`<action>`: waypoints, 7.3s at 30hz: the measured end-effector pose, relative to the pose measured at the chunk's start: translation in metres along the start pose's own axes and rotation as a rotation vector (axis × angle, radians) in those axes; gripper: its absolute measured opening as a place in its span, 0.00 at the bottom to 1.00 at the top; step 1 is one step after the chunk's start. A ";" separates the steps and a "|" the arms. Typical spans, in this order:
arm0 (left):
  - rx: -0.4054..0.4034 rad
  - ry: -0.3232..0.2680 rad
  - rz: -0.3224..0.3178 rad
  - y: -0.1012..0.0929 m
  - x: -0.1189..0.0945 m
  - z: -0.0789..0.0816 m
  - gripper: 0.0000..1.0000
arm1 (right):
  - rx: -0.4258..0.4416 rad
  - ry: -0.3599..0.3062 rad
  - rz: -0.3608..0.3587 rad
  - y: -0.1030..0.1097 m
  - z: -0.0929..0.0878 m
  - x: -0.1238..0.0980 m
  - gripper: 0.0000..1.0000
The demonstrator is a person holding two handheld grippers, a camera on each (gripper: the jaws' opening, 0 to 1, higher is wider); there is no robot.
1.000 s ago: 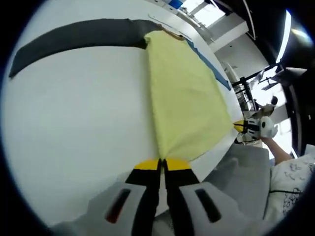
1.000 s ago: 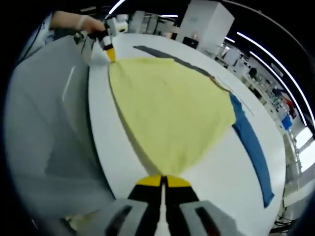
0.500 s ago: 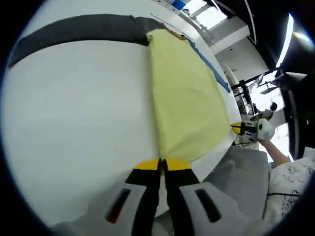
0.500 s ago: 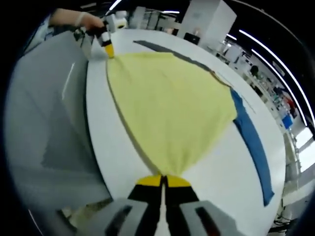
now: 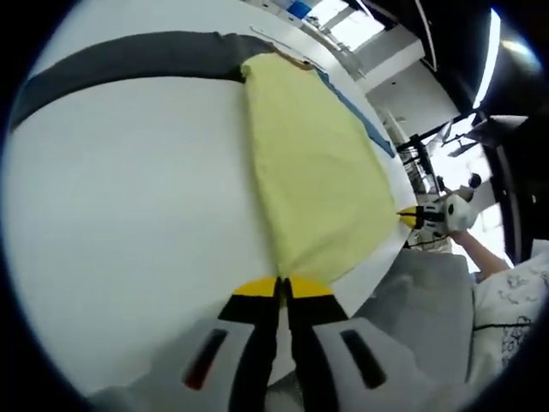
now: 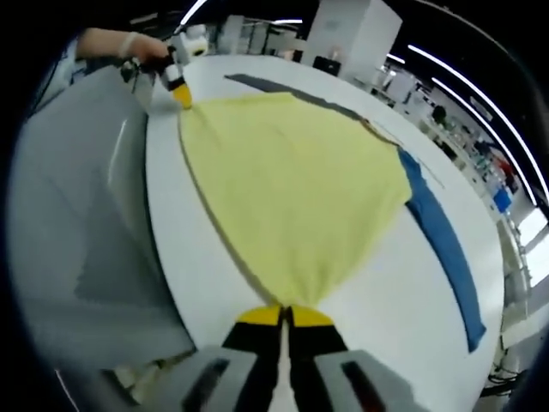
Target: Fold the garment on the visible template until the final outline fits inside the template.
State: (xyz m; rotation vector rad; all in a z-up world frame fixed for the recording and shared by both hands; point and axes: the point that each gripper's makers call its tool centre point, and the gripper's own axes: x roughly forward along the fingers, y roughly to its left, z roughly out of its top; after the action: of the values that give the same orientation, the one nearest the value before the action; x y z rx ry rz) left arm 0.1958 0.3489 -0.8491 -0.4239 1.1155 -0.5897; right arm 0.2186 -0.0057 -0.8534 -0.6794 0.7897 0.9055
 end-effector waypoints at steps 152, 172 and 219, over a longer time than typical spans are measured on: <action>0.413 -0.437 0.145 -0.015 -0.026 0.066 0.88 | 0.985 -0.610 0.081 -0.200 0.274 0.070 0.00; 0.417 -0.409 0.131 -0.014 -0.021 0.061 0.85 | 0.897 -0.570 0.225 -0.132 0.349 0.125 0.00; 0.408 -0.372 0.120 -0.015 -0.014 0.054 0.86 | 0.563 -0.392 0.264 -0.067 0.342 0.194 0.26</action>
State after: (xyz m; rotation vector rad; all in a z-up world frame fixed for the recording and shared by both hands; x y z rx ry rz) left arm 0.2382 0.3473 -0.8094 -0.1035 0.6389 -0.5870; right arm 0.4546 0.3146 -0.8172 0.0998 0.7396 0.9560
